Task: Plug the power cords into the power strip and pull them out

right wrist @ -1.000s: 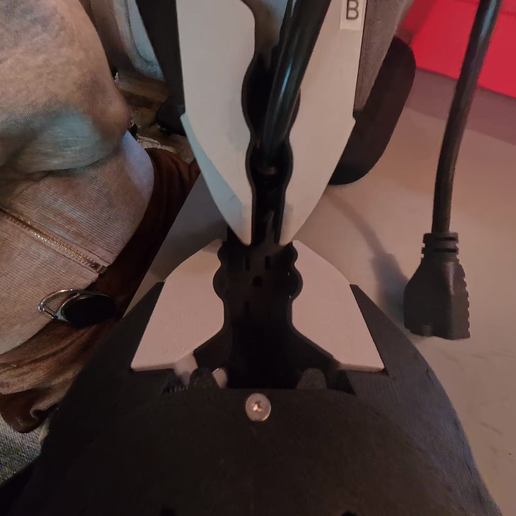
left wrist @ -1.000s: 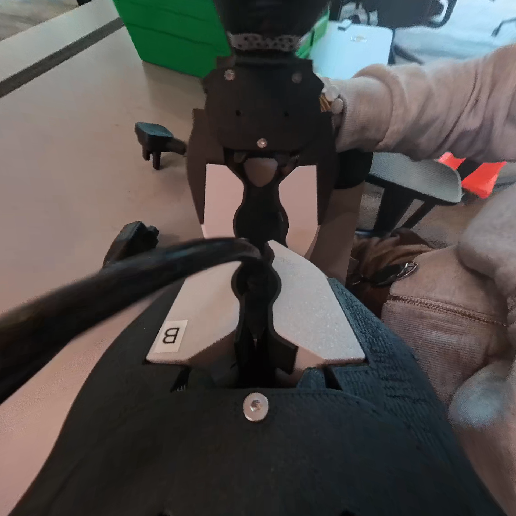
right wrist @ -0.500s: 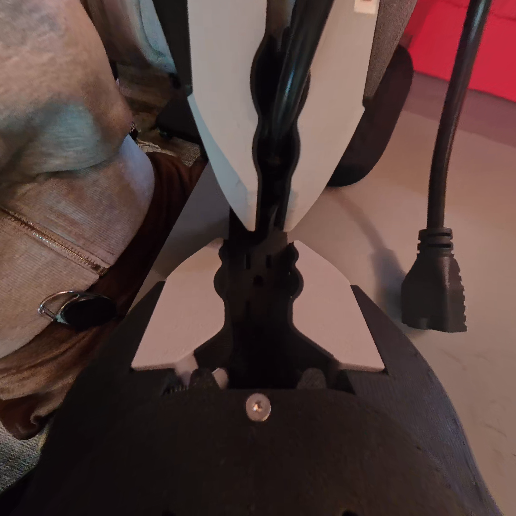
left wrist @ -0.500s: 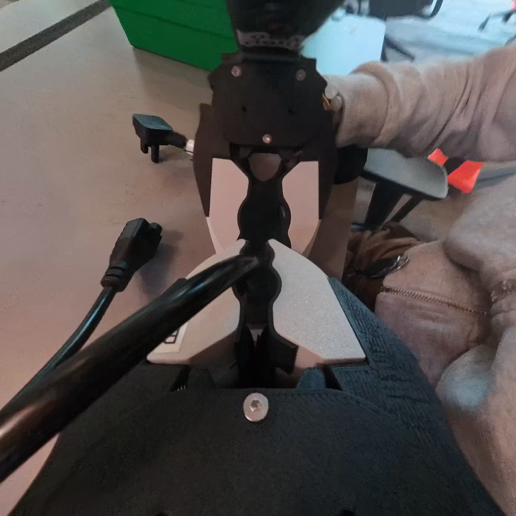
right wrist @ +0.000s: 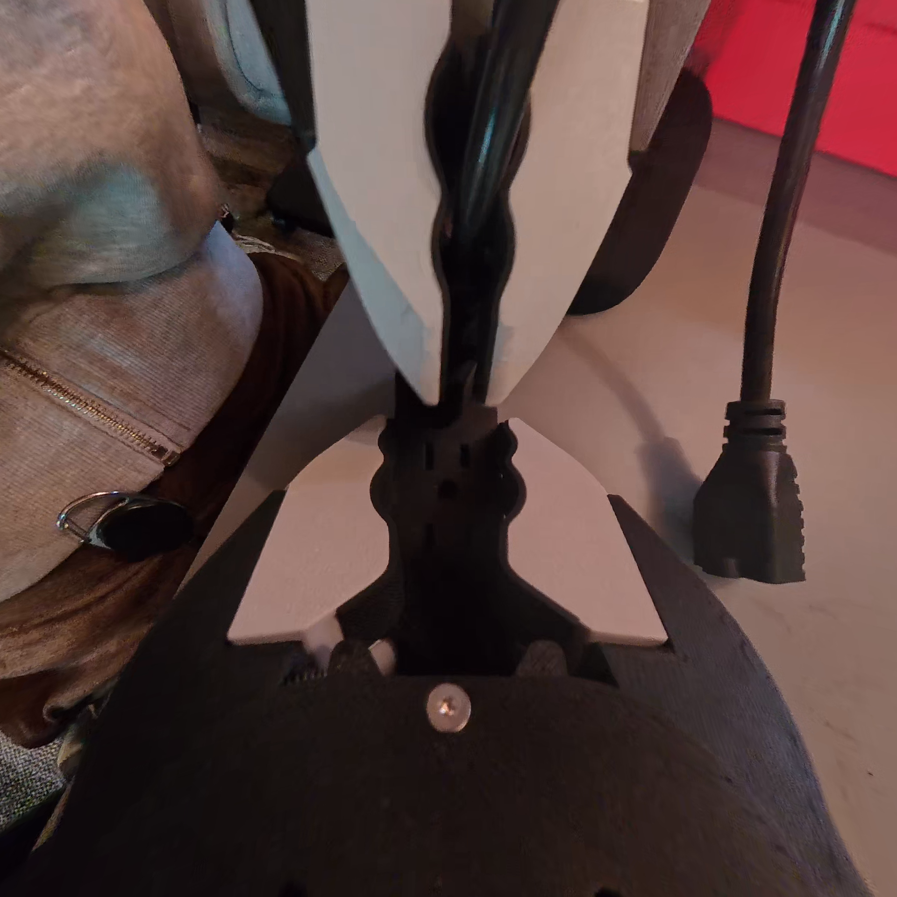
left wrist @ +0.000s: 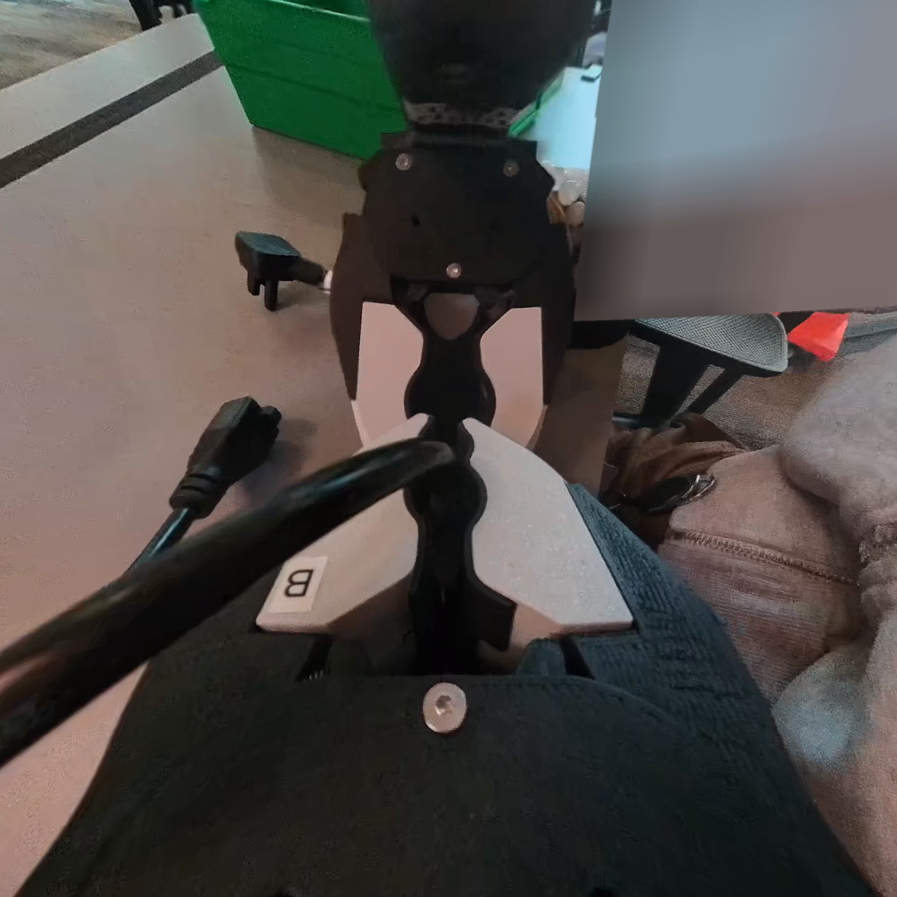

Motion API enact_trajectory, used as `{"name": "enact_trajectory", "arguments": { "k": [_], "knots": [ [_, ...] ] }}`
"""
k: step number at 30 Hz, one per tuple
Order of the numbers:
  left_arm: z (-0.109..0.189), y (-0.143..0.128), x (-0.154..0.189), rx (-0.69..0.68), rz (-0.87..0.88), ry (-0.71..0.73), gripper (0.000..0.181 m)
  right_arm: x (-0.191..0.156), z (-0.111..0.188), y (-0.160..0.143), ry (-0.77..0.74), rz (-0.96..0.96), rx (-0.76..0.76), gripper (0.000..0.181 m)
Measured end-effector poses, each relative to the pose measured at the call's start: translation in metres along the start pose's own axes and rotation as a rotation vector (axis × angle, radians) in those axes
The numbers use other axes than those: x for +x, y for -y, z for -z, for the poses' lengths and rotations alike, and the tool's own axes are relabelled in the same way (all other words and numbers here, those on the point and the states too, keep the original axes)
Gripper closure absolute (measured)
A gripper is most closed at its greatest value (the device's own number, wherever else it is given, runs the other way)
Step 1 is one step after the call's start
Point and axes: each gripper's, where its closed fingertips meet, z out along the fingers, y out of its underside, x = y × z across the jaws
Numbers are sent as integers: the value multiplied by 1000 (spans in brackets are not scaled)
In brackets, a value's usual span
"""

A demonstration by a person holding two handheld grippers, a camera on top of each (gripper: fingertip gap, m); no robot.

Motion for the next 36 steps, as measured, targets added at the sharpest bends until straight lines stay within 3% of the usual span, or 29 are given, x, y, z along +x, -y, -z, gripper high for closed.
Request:
{"name": "enact_trajectory", "arguments": {
  "k": [1,2,5,11,14,17,19,23,28,36],
  "knots": [
    [-3,2,5,-10,-26,-6,174,-2,0,0,13,8,-1,139],
    [-4,1,5,-49,-56,-1,180,-2,1,0,11,11,1,139],
    [4,-2,-4,-91,-55,-5,174,2,1,-1,-37,-15,12,138],
    [2,3,0,37,10,-38,174,1,1,-2,-19,-3,-4,139],
    [3,1,6,20,1,-98,174,-3,0,0,-8,10,12,139],
    [7,-19,6,-74,14,-108,134,-3,0,0,-4,4,17,139],
    [8,-37,7,-139,4,-94,121,-3,0,0,1,1,19,139],
    [9,-29,1,-88,-69,7,148,-2,0,0,2,-9,21,139],
    [-1,-46,3,-205,-52,-14,150,-2,0,0,2,-14,19,139],
    [-4,-43,3,-182,-91,16,154,-1,0,0,0,-19,21,139]
  ]
}}
